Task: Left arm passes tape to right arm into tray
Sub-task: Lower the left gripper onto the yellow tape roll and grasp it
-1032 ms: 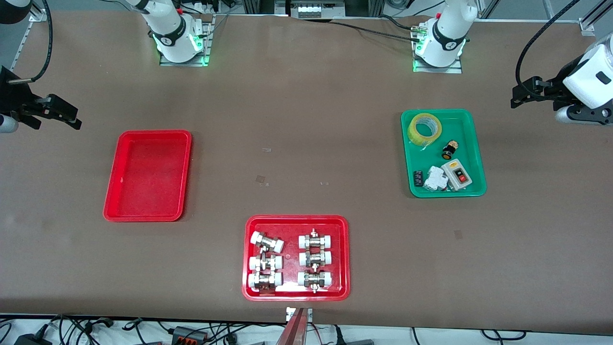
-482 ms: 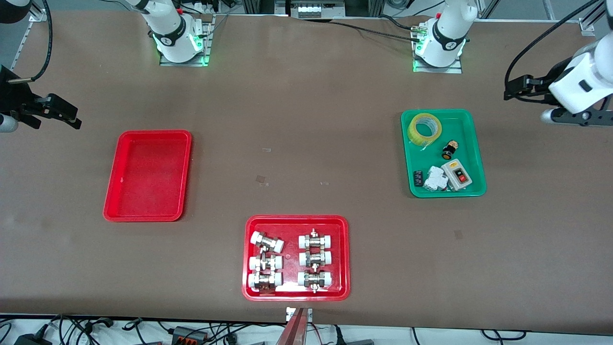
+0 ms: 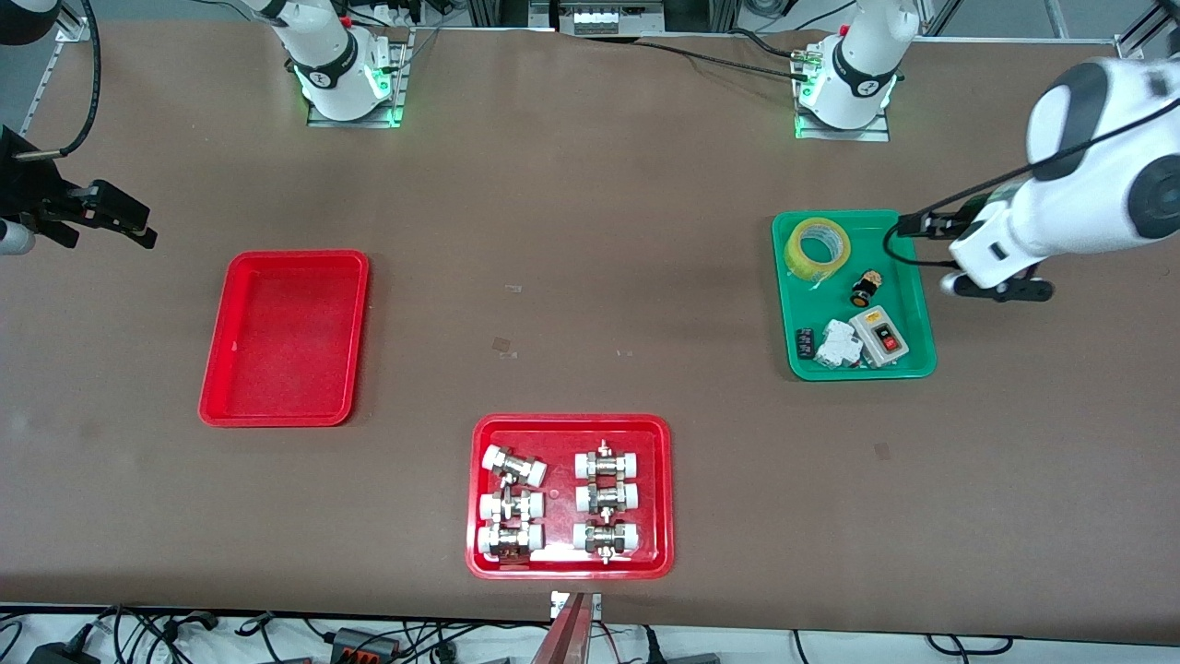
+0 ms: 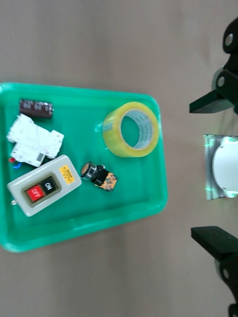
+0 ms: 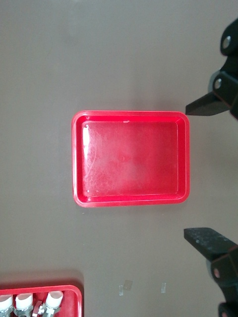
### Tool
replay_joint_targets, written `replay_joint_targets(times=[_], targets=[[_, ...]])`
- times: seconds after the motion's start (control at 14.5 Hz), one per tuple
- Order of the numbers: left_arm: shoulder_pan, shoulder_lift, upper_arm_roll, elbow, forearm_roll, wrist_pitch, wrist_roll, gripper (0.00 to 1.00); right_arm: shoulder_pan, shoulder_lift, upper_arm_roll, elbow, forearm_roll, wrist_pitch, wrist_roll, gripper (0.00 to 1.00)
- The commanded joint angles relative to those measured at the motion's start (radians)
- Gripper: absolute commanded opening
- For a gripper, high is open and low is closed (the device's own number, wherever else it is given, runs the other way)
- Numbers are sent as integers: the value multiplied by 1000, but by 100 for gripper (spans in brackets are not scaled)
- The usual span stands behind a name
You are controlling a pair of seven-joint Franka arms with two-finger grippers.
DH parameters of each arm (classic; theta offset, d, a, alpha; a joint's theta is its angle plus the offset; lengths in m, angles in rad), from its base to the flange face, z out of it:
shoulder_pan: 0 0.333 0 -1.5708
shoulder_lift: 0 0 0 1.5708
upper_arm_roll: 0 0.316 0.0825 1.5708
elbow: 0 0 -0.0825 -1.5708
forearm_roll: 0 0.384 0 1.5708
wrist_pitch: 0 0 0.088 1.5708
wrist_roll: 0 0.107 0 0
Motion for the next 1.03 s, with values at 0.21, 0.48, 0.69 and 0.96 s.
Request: replay_joint_targets(times=[0.21,0.48,0.69,0.96], targets=[[-3,29,-33,-300,-20,325,-9,100,-17,27,0,17,1,6,8,100],[-1,112,-34,-374,-26,499,-6,100,-15,30,-2,25,0,-2,5,100],[-3,139,-36,-400,-46,535,-7,100,-17,32,-5,25,1,4,7,100],[3,139,-60,-423,-49,535,-6,88,-12,27,-3,25,1,3,7,100]])
